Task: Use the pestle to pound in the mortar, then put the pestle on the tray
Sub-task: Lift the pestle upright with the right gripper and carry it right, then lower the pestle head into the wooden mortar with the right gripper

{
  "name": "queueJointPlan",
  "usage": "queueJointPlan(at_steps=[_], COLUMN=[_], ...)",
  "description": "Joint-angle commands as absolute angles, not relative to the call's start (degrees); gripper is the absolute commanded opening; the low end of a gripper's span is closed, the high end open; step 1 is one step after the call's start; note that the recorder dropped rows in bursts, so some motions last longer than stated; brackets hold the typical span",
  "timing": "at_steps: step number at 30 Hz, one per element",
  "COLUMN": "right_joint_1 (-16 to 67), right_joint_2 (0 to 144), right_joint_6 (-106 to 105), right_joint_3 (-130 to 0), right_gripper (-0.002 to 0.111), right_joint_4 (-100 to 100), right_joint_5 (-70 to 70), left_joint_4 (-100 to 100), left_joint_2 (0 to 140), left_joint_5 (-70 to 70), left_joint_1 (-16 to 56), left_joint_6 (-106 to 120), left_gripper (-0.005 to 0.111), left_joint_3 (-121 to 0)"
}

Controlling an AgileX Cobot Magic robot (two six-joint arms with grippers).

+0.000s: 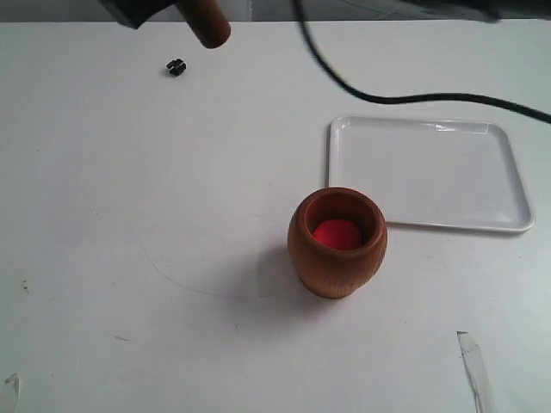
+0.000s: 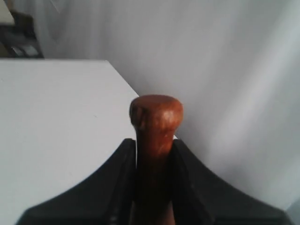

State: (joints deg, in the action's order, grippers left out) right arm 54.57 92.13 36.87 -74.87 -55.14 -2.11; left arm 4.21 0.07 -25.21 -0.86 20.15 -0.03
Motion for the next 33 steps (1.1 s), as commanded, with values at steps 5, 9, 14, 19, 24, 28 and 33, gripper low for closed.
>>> queueJointPlan(at_steps=[5,9,14,19,24,28,33], right_joint_1=[42.2,40.5,40.5,40.6,40.6,40.6,40.6], right_joint_2=[72.7,70.2,71.3,71.3,71.3,71.3,72.3], right_joint_6=[18.1,10.7,9.0,10.6,12.4,13.1,8.5], right_joint_3=[-44.2,-26.2,-22.1,-21.8,-20.0,-14.2,-10.5], right_gripper=[0.000,0.000,0.000,0.000,0.000,0.000,0.000], right_joint_4=[-21.8,-7.2,-6.1,-8.8,-12.1,-14.5,-14.5], right_joint_5=[-40.3,-58.7,-54.5,-48.1,-48.4,-57.9,-61.7], left_joint_4=[3.8,3.8,3.8,3.8,3.8,3.8,3.8], left_joint_2=[0.0,0.0,0.0,0.0,0.0,0.0,0.0], left_joint_5=[-25.0,-25.0,-25.0,-25.0,-25.0,-25.0,-25.0], left_joint_1=[-0.4,-0.4,-0.4,-0.4,-0.4,-0.4,-0.4], left_joint_6=[19.7,19.7,19.7,19.7,19.7,19.7,19.7], left_gripper=[0.000,0.000,0.000,0.000,0.000,0.000,0.000], left_joint_3=[0.0,0.0,0.0,0.0,0.0,0.0,0.0])
